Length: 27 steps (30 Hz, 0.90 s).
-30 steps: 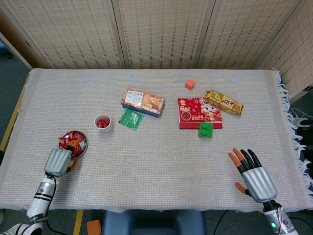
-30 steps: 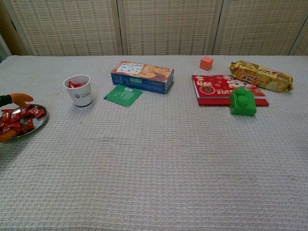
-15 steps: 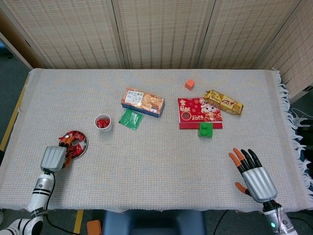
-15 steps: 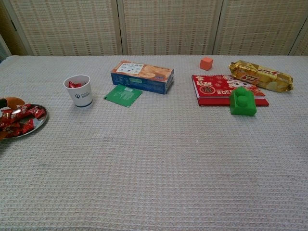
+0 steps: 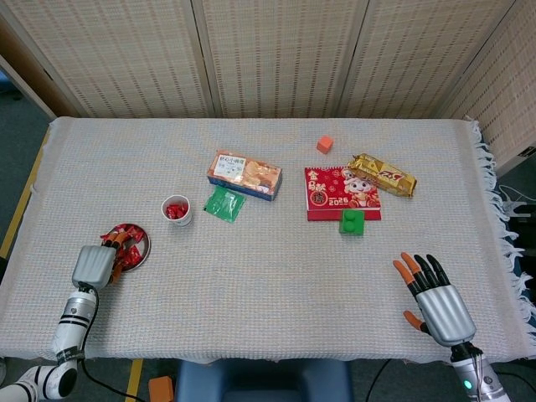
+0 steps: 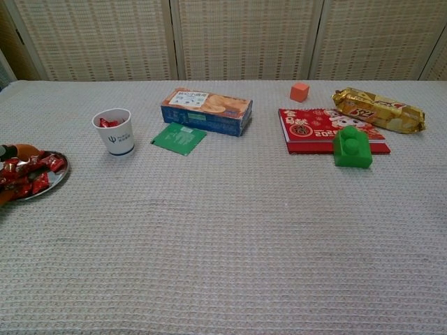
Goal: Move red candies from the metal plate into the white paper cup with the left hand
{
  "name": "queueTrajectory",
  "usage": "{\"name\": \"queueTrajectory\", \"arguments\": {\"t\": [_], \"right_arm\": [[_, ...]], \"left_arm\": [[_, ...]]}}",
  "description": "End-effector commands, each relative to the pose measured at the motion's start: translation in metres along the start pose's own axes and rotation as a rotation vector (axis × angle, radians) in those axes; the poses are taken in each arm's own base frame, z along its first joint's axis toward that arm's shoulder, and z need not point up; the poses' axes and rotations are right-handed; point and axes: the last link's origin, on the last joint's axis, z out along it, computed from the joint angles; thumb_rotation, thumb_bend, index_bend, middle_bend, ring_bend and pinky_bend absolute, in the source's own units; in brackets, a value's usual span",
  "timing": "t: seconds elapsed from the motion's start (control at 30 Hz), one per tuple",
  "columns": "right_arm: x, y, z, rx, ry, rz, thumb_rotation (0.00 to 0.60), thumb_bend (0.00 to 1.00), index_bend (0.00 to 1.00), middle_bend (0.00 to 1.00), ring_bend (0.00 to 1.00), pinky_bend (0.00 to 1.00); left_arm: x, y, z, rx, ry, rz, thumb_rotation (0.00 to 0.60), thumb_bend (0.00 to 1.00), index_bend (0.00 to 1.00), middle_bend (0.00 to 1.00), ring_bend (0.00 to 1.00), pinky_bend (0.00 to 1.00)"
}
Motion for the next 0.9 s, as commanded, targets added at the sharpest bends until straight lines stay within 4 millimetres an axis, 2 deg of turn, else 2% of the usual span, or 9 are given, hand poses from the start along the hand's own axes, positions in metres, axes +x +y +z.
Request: {"name": "queueTrajectory", "arguments": {"t": [0.03, 0.27, 0.47, 0.9], "right_arm": [[-0.001, 0.000, 0.000, 0.000, -0.002, 0.000, 0.600, 0.12, 0.00, 0.00, 0.00, 0.00], [-0.001, 0.000, 0.001, -0.006, -0.003, -0.002, 0.600, 0.12, 0.00, 0.00, 0.00, 0.00], [-0.002, 0.000, 0.002, -0.009, -0.009, -0.005, 0.600, 0.12, 0.00, 0.00, 0.00, 0.00], [-0.002, 0.001, 0.003, -0.018, -0.018, -0.009, 0.600, 0.12, 0.00, 0.00, 0.00, 0.00]], "left_arm": [[0.000, 0.001, 0.002, -0.001, -0.002, 0.004, 0.600, 0.38, 0.13, 0.16, 0.84, 1.00], [0.004, 0.002, 0.013, 0.000, -0.009, 0.011, 0.600, 0.38, 0.13, 0.17, 0.84, 1.00], [0.004, 0.005, 0.016, -0.013, -0.025, 0.039, 0.600, 0.38, 0.15, 0.21, 0.84, 1.00], [0.005, 0.009, 0.017, -0.026, -0.007, 0.088, 0.600, 0.38, 0.33, 0.37, 0.83, 1.00]]}}
